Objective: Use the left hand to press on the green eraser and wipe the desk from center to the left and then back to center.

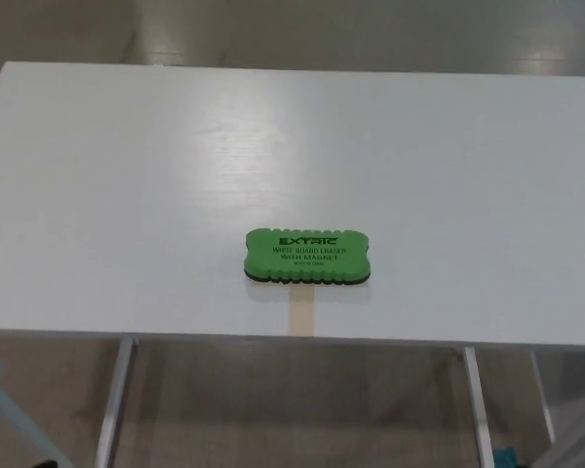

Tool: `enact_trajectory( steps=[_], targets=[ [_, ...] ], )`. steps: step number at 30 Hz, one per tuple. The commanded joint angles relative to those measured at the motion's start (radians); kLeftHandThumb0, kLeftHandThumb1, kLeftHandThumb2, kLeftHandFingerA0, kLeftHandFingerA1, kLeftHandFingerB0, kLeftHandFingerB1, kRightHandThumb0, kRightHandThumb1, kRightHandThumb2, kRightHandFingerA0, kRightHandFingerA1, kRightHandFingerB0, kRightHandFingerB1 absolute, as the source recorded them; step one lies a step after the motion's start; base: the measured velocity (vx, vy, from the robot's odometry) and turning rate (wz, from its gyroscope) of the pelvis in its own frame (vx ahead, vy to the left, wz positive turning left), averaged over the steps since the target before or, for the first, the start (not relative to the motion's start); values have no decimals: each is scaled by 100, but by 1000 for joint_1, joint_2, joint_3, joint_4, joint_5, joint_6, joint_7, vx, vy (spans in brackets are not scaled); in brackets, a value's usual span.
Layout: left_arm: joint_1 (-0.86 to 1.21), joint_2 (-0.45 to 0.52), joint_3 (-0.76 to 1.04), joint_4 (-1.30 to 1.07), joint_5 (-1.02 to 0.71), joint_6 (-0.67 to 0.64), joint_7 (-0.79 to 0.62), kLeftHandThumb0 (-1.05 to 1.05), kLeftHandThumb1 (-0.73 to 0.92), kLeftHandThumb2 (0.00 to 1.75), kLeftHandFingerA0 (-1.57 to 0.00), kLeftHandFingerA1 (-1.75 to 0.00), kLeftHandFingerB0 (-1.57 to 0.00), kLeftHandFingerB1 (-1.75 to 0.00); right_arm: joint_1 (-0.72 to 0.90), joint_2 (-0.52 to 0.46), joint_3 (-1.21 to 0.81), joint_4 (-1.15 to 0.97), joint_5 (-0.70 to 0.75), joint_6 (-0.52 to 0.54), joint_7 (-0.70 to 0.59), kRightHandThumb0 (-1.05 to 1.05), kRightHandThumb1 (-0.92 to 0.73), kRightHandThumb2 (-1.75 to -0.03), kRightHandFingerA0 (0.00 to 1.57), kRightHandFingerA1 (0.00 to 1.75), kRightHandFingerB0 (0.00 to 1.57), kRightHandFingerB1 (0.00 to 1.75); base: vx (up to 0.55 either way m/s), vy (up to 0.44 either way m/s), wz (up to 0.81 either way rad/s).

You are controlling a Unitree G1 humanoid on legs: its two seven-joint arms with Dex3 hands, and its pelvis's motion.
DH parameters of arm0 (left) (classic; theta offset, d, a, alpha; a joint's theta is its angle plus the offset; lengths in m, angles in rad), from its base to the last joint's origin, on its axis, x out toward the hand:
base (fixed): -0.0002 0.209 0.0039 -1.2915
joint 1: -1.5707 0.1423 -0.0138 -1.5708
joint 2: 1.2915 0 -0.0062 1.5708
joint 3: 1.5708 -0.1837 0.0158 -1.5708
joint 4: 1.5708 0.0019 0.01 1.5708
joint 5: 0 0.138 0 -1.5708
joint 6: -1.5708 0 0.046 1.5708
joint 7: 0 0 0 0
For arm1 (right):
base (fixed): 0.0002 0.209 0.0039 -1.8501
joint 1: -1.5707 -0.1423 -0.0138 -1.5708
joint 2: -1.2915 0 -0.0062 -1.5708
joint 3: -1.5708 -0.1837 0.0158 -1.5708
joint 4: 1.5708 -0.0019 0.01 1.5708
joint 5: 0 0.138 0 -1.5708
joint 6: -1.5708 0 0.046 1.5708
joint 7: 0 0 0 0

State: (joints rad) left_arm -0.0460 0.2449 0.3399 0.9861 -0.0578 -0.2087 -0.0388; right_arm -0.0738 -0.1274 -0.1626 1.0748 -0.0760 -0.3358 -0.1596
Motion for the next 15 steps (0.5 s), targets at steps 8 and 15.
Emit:
enact_trajectory(
  steps=[8,15],
  targets=[
    [25,13,-31,46,-1,-252,-92,-31,67,60,-61,-44,-40,-33,-15,12,-25,99,17,-204,-85,-23,-69,-60,61,47,50,41,0,0,0],
    [51,76,-160,-22,25,-349,-271,-33,65,60,-60,-43,-51,-36,-28,8,-20,118,13,-217,-92,-22,-69,-60,61,47,51,42,0,0,0]
  ],
)
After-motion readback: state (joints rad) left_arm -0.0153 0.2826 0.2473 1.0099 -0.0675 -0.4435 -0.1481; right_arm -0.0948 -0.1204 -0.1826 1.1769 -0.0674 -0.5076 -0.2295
